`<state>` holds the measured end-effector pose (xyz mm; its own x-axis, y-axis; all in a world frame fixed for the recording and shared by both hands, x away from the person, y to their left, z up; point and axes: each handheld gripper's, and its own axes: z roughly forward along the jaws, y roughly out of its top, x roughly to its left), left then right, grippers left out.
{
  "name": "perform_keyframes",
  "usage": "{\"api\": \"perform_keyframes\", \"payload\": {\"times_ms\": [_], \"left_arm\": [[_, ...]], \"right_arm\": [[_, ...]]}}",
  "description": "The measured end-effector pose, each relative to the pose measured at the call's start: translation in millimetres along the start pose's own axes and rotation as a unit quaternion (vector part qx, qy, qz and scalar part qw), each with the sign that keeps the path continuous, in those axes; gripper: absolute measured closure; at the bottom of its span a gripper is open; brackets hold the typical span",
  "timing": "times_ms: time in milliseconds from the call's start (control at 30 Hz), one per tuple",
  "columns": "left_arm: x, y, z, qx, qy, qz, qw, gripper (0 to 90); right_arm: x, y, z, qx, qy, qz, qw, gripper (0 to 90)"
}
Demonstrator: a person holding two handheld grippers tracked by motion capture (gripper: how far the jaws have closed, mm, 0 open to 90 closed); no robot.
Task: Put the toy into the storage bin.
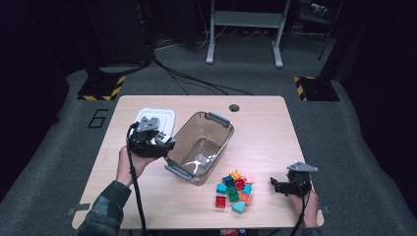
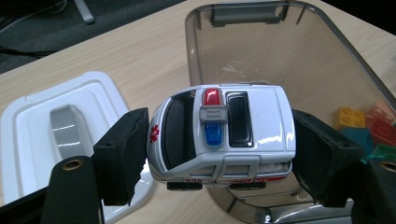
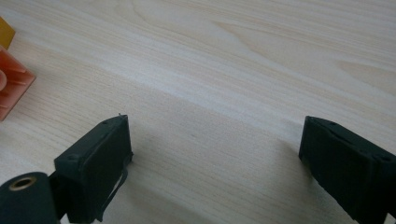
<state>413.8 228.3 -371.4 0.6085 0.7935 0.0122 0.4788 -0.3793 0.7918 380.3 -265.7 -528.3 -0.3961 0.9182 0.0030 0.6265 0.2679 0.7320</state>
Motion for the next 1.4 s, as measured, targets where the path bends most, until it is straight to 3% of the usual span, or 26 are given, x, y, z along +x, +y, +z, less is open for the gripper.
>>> {"api": "perform_keyframes", "payload": {"times_ms": [233,700,1400], "left_arm": [[-13.8,-3.9,7.3,0.012,-0.022,0.016,0.9996,25.5],[-24.6,-12.5,18.5,0.029,-0.044,0.045,0.9976,25.5],[-31.8,-14.8,27.3,0.049,-0.028,0.068,0.9961,25.3]], "right_arm": [[0.0,0.0,0.0,0.0,0.0,0.0,1.0,8.6],[0.0,0.0,0.0,0.0,0.0,0.0,1.0,8.6],[0.1,0.0,-0.1,0.0,0.0,0.001,1.0,8.7]]}}
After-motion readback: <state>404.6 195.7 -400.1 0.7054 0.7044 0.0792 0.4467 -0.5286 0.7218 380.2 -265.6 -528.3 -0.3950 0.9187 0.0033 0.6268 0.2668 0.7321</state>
